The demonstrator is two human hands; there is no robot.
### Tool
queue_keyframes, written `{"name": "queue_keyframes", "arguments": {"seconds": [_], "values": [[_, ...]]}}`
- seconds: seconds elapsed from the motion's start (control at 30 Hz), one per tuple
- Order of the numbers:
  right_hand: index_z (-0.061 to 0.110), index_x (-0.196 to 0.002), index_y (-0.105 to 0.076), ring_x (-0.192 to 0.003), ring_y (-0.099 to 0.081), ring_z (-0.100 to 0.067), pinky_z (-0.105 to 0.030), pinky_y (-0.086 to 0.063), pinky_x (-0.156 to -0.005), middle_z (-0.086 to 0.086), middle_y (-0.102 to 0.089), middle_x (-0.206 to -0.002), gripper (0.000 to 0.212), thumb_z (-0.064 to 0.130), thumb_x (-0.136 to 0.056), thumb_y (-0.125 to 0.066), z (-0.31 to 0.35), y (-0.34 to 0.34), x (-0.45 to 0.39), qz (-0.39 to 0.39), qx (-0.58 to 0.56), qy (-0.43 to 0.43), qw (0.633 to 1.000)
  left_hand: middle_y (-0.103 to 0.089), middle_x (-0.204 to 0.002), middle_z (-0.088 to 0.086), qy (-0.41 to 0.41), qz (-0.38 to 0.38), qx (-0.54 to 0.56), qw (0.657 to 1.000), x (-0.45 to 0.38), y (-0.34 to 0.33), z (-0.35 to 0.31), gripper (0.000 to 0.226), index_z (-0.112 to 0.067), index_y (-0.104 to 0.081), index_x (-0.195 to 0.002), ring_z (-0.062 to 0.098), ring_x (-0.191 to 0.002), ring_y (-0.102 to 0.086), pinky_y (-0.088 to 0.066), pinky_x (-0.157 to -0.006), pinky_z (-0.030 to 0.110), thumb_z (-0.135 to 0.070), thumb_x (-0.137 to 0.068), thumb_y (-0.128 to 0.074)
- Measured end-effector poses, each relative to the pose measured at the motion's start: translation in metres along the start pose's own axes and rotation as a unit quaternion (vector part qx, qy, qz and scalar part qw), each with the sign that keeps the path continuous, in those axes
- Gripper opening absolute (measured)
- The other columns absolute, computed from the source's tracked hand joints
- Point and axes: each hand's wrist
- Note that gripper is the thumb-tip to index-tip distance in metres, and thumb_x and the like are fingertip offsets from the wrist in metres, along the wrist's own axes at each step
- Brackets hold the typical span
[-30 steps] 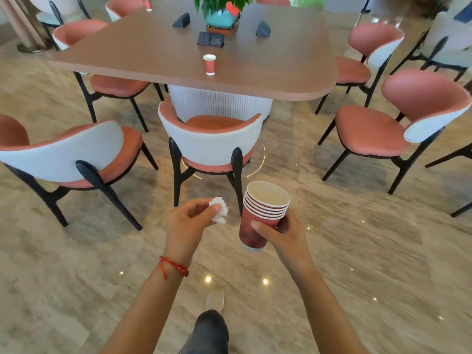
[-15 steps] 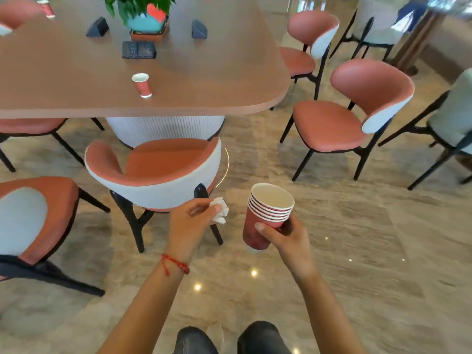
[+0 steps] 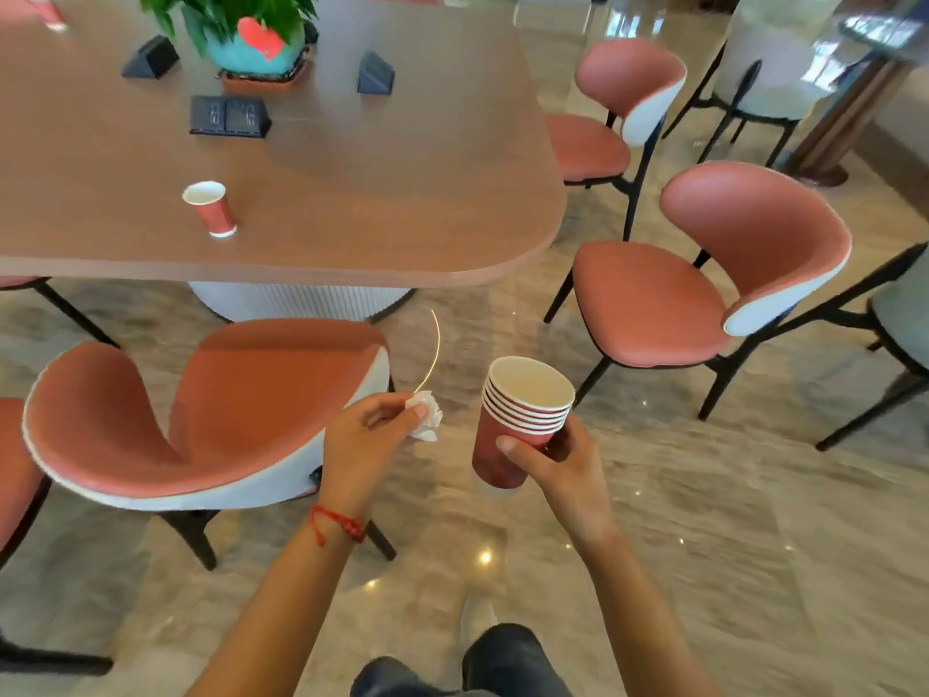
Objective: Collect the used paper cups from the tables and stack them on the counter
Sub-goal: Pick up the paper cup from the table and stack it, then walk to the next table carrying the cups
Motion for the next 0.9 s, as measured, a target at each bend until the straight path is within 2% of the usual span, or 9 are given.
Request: {"name": "queue_keyframes", "arguments": {"seconds": [0.07, 0.17, 0.27, 0.37, 0.5, 0.6, 0.7, 0.8, 0.9], "values": [[0.031, -0.108, -0.059, -0.095, -0.066, -0.002, -0.013, -0.051, -0.070, 0.017, -0.070, -0.101, 0.050, 0.020, -0.063, -0.079, 0.005, 0.012, -0.033, 0.023, 0.004, -0.002, 1.000, -0.071, -0.064, -0.018, -0.003, -0.015, 0.004, 1.000, -0.022, -0.017, -0.005, 0.017, -0.020, -0.071, -0.075, -0.006, -0.061, -0.065, -0.046, -0.052, 0.006, -0.003, -0.078, -0.070], [0.034, -0.106, -0.059, -0.094, -0.066, -0.001, -0.013, -0.051, -0.069, 0.017, -0.071, -0.098, 0.050, 0.016, -0.065, -0.083, 0.011, 0.023, -0.081, 0.040, 0.014, -0.008, 0.999, -0.072, -0.065, -0.013, 0.002, -0.032, 0.009, 0.999, -0.058, -0.033, -0.010, 0.013, -0.013, -0.072, -0.082, -0.002, -0.063, -0.066, -0.049, -0.054, 0.009, -0.002, -0.079, -0.068], [0.035, -0.109, -0.058, -0.096, -0.065, -0.001, -0.013, -0.051, -0.070, 0.013, -0.070, -0.102, 0.056, 0.028, -0.061, -0.086, 0.014, 0.021, -0.124, 0.056, 0.013, -0.015, 0.998, -0.073, -0.075, -0.005, 0.002, -0.056, 0.011, 0.998, -0.091, -0.041, -0.013, 0.014, -0.015, -0.073, -0.083, 0.004, -0.068, -0.068, -0.052, -0.059, 0.014, -0.002, -0.078, -0.069], [0.035, -0.112, -0.055, -0.099, -0.064, -0.001, -0.014, -0.052, -0.071, 0.012, -0.068, -0.107, 0.062, 0.038, -0.055, -0.080, 0.008, 0.011, -0.170, 0.080, 0.013, -0.024, 0.996, -0.072, -0.081, 0.005, 0.003, -0.079, 0.011, 0.997, -0.131, -0.046, -0.007, 0.015, -0.015, -0.072, -0.083, 0.005, -0.068, -0.068, -0.052, -0.059, 0.014, -0.002, -0.078, -0.069], [0.034, -0.116, -0.052, -0.102, -0.062, -0.001, -0.015, -0.052, -0.074, 0.013, -0.065, -0.111, 0.063, 0.033, -0.060, -0.079, -0.007, -0.016, -0.238, 0.114, 0.014, -0.017, 0.993, -0.071, -0.083, 0.011, 0.013, -0.119, 0.012, 0.993, -0.193, -0.046, 0.008, 0.012, -0.007, -0.072, -0.089, 0.012, -0.069, -0.067, -0.055, -0.059, 0.018, -0.001, -0.079, -0.068], [0.035, -0.115, -0.051, -0.102, -0.062, -0.001, -0.014, -0.052, -0.075, 0.017, -0.065, -0.110, 0.056, 0.023, -0.068, -0.080, -0.005, -0.044, -0.285, 0.147, 0.027, -0.013, 0.989, -0.072, -0.083, 0.009, 0.017, -0.150, 0.015, 0.988, -0.237, -0.037, 0.002, 0.012, -0.007, -0.072, -0.089, 0.017, -0.073, -0.067, -0.058, -0.067, 0.026, -0.003, -0.079, -0.069], [0.034, -0.106, -0.055, -0.093, -0.064, 0.005, -0.010, -0.050, -0.071, 0.024, -0.070, -0.096, 0.052, 0.021, -0.063, -0.082, 0.002, -0.077, -0.328, 0.198, 0.033, -0.017, 0.980, -0.073, -0.082, 0.004, 0.020, -0.191, 0.008, 0.981, -0.272, -0.022, -0.006, 0.010, -0.016, -0.073, -0.080, 0.015, -0.076, -0.069, -0.056, -0.073, 0.032, -0.007, -0.078, -0.071], [0.033, -0.105, -0.057, -0.093, -0.064, 0.004, -0.012, -0.051, -0.071, 0.026, -0.069, -0.097, 0.054, 0.022, -0.061, -0.085, 0.009, -0.113, -0.366, 0.245, 0.037, -0.021, 0.969, -0.073, -0.083, 0.007, 0.022, -0.231, 0.009, 0.973, -0.300, -0.001, -0.013, 0.007, -0.011, -0.073, -0.082, 0.020, -0.078, -0.068, -0.055, -0.079, 0.038, -0.006, -0.077, -0.072], [0.030, -0.104, -0.058, -0.091, -0.065, 0.004, -0.012, -0.051, -0.070, 0.024, -0.071, -0.094, 0.053, 0.020, -0.059, -0.084, 0.012, -0.146, -0.396, 0.280, 0.020, -0.030, 0.959, -0.073, -0.080, 0.004, 0.027, -0.277, 0.009, 0.960, -0.317, 0.019, -0.017, 0.010, -0.003, -0.072, -0.087, 0.014, -0.073, -0.067, -0.057, -0.073, 0.031, -0.004, -0.077, -0.071]]}}
Point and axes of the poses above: each hand's wrist, its own x-axis away from the middle knuckle, its own y-axis out of the back of the hand, z = x × y
